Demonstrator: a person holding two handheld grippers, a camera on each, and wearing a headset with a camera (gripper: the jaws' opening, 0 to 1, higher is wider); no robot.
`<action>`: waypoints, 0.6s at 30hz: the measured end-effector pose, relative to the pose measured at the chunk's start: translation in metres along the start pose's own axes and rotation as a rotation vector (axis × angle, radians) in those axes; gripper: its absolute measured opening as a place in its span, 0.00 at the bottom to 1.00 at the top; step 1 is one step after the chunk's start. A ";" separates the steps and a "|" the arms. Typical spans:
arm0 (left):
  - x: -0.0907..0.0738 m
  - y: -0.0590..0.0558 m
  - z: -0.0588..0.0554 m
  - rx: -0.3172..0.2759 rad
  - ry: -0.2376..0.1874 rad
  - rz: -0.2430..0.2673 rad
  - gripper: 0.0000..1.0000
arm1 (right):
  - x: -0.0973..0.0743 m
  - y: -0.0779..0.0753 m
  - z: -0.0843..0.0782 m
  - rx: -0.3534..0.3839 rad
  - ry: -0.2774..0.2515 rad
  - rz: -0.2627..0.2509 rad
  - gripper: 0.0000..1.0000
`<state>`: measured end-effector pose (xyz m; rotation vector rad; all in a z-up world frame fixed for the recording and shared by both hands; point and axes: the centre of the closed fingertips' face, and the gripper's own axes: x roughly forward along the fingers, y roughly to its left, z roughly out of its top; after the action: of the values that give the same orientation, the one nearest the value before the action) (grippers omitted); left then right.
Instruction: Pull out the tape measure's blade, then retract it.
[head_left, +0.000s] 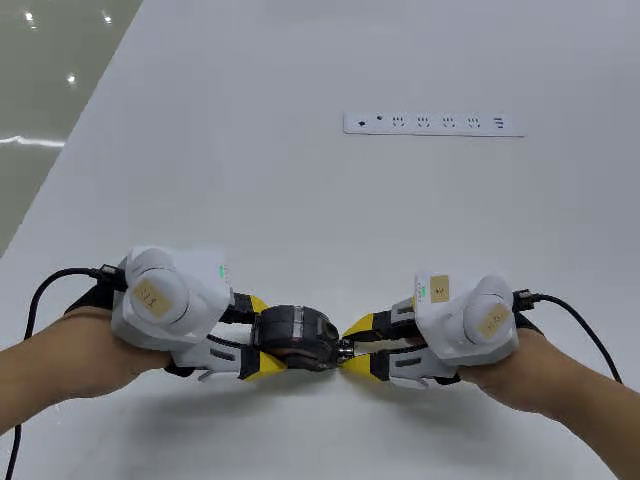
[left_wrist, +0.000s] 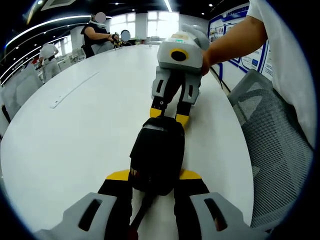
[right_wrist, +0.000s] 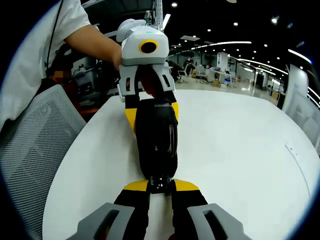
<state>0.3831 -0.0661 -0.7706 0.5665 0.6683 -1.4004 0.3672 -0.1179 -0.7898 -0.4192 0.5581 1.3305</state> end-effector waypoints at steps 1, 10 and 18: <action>0.000 0.000 0.000 0.001 0.001 0.001 0.26 | 0.001 0.000 0.000 -0.003 0.000 0.000 0.14; 0.000 0.000 -0.001 0.002 0.004 0.005 0.26 | 0.003 -0.001 -0.001 -0.013 0.004 -0.004 0.12; 0.000 0.000 -0.001 0.013 0.009 0.008 0.25 | 0.002 -0.002 -0.002 -0.027 0.016 -0.014 0.10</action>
<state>0.3831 -0.0649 -0.7713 0.5849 0.6639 -1.3964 0.3690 -0.1174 -0.7924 -0.4556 0.5506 1.3234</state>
